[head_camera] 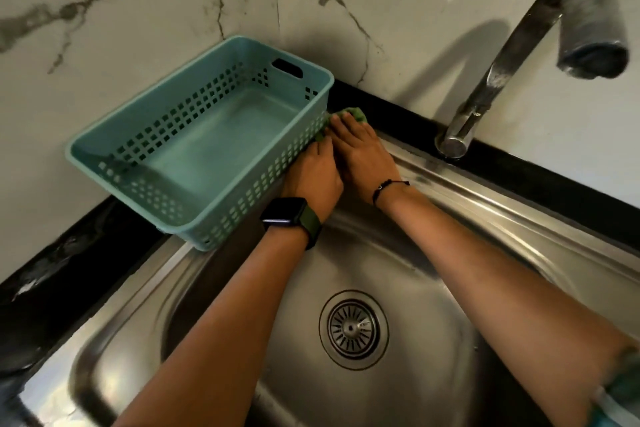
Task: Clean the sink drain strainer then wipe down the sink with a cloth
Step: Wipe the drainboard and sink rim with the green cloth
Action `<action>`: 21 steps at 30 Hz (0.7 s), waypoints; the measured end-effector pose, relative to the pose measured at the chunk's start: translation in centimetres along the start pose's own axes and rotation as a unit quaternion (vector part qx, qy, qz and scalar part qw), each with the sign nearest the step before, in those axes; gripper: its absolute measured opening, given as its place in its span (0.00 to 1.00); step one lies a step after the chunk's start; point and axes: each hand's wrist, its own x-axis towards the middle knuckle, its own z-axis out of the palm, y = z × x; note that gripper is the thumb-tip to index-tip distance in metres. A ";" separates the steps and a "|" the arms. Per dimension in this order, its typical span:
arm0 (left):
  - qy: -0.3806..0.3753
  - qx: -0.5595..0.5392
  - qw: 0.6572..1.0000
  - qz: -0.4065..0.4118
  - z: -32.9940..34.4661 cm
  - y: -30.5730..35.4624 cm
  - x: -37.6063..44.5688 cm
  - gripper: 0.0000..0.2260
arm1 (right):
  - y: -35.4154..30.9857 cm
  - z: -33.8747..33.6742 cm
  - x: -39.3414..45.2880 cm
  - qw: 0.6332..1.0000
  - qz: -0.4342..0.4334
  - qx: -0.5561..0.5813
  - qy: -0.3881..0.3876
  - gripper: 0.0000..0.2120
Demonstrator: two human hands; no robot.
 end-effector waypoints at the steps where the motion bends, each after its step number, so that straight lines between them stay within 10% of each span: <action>1: -0.005 -0.002 1.000 -0.007 -0.3 0.2 0.0 0.24 | 0.0 -0.4 0.0 1.000 -0.006 -0.004 -0.010 0.23; 11: -0.035 -0.046 0.998 -0.001 0.2 0.0 -1.0 0.26 | 3.2 -3.5 -10.7 0.996 0.086 -0.003 0.014 0.23; 21: 0.014 -0.065 0.998 -0.019 0.9 -0.4 -0.4 0.31 | 1.9 -2.4 -3.4 0.998 0.022 -0.003 -0.052 0.24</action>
